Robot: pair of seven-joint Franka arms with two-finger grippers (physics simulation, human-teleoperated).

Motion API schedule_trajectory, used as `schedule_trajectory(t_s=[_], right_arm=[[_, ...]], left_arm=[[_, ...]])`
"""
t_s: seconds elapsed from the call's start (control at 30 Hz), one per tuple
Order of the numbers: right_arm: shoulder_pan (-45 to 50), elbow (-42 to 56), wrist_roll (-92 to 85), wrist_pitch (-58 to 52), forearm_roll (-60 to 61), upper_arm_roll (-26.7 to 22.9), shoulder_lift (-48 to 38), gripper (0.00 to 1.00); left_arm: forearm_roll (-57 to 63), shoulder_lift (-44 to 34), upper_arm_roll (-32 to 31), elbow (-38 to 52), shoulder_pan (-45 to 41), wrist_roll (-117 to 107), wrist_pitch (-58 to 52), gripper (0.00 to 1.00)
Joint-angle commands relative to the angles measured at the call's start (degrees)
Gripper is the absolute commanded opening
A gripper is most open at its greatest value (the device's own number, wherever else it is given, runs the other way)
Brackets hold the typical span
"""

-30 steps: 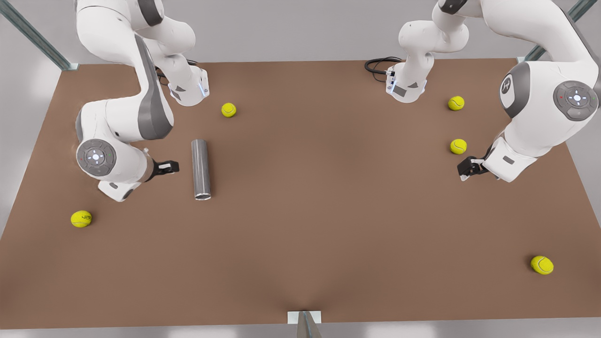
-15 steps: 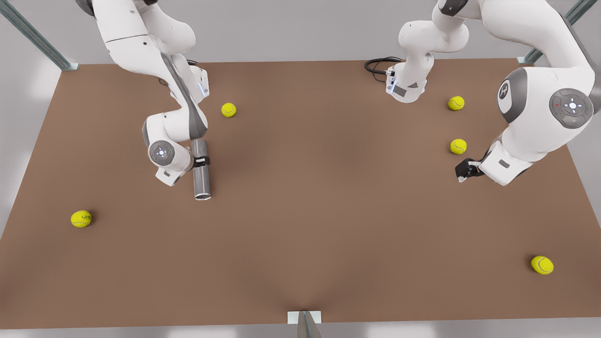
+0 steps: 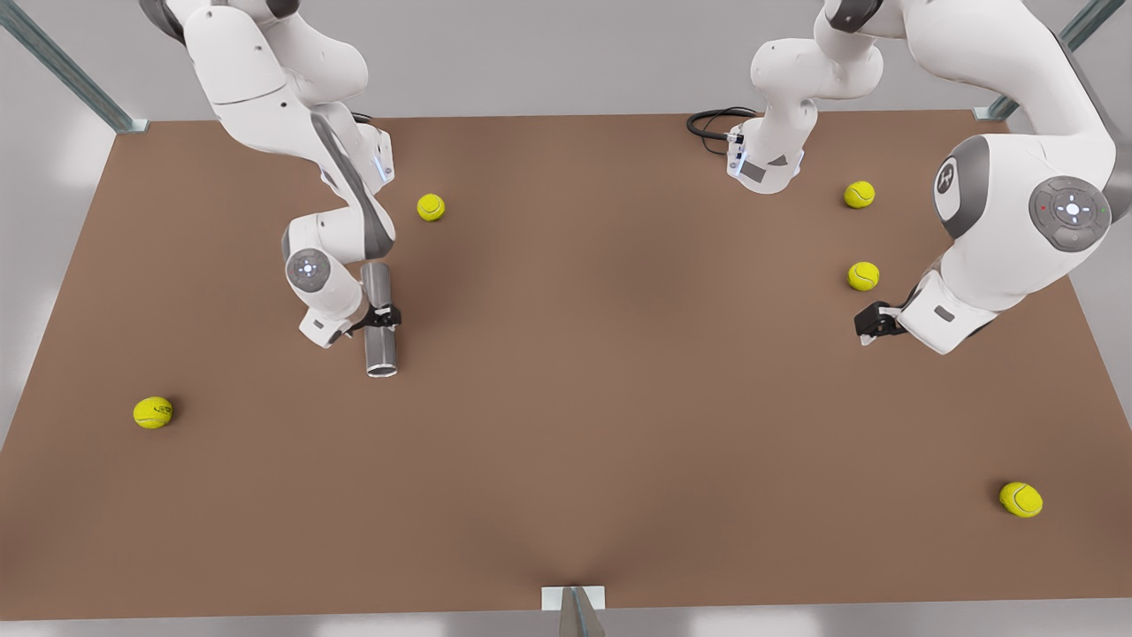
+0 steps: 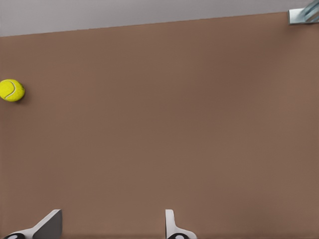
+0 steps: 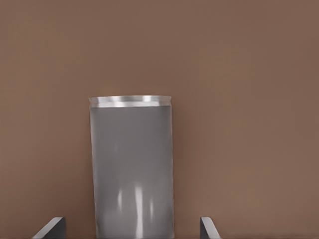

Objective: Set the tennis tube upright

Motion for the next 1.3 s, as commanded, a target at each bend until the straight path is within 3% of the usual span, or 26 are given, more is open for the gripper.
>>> schedule_trajectory(t_s=[0.0, 0.67, 0.7, 0.73, 0.93, 0.97, 1.03, 1.27], right_arm=[[0.0, -0.1, 5.0, 1.1, 0.4, 0.0, 0.8, 1.00], [0.8, 0.8, 5.0, -0.3, 0.4, 0.0, 7.9, 1.00], [0.8, 1.1, 5.0, -0.9, 0.4, 0.0, 7.9, 0.98], [0.8, 1.4, 4.9, -2.0, 0.4, 0.0, 7.9, 0.86], [0.8, 1.8, 5.0, -2.0, 0.4, 0.0, 8.5, 0.85], [0.8, 2.0, 5.0, -2.2, 0.4, 0.0, 8.5, 0.78], [0.7, 2.8, 5.0, -4.1, 0.4, 0.0, 8.4, 0.72], [1.0, 5.9, 4.9, -8.5, 0.4, 0.4, 7.2, 0.70]], left_arm=[[0.0, -0.1, 0.0, 0.0, 0.0, 0.7, -0.1, 1.00], [0.1, 0.5, 0.1, 0.1, 0.0, 0.7, -0.7, 1.00], [0.1, 0.5, 0.1, 0.1, 0.0, 0.7, -0.7, 1.00], [0.1, 0.5, 0.1, 0.1, 0.0, 0.7, -0.7, 1.00], [0.0, 0.5, 0.0, 0.3, 0.0, 0.7, -0.7, 1.00], [0.0, 0.5, 0.0, 0.3, 0.0, 0.7, -0.7, 1.00], [0.0, 0.4, 0.0, 0.3, 0.0, 0.7, -0.7, 1.00], [0.0, 0.4, 0.0, 0.3, 0.0, 0.7, -0.7, 1.00]])
